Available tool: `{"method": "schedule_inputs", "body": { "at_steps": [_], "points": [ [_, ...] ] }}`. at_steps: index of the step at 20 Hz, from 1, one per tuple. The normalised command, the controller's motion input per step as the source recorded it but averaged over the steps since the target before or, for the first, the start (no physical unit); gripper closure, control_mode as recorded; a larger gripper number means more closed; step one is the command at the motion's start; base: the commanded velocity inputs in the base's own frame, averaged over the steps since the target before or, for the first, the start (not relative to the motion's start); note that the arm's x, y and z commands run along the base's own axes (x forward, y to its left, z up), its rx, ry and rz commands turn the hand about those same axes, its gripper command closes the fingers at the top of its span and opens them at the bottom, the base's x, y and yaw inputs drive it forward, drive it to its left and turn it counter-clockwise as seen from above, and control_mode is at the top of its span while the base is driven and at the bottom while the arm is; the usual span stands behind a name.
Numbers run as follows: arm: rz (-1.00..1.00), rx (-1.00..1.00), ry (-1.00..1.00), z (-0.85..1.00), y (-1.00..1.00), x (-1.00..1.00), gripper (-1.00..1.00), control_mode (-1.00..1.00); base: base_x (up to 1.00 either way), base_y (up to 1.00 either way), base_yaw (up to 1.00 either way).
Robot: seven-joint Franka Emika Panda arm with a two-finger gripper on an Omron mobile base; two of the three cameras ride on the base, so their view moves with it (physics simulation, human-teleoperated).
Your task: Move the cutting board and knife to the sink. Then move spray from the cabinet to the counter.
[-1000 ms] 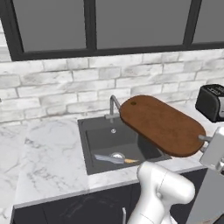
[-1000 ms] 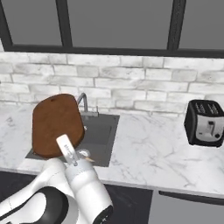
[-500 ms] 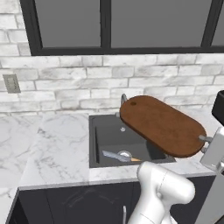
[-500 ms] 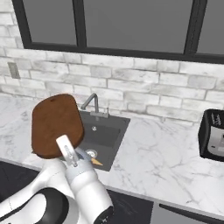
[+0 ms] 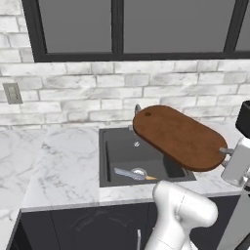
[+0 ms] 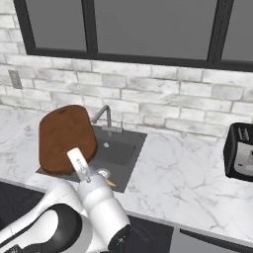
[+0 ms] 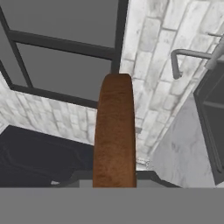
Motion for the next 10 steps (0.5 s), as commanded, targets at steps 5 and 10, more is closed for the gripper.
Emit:
{"method": "schedule_inputs", "body": {
  "at_steps": [5,10],
  "points": [
    [0.00,0.00,0.02,0.00,0.00,0.38,1.00,-1.00,0.00,0.00,0.00],
    [0.09,0.00,0.00,0.00,-0.02,0.00,1.00,-1.00,0.00,0.00,0.00]
  ]
}}
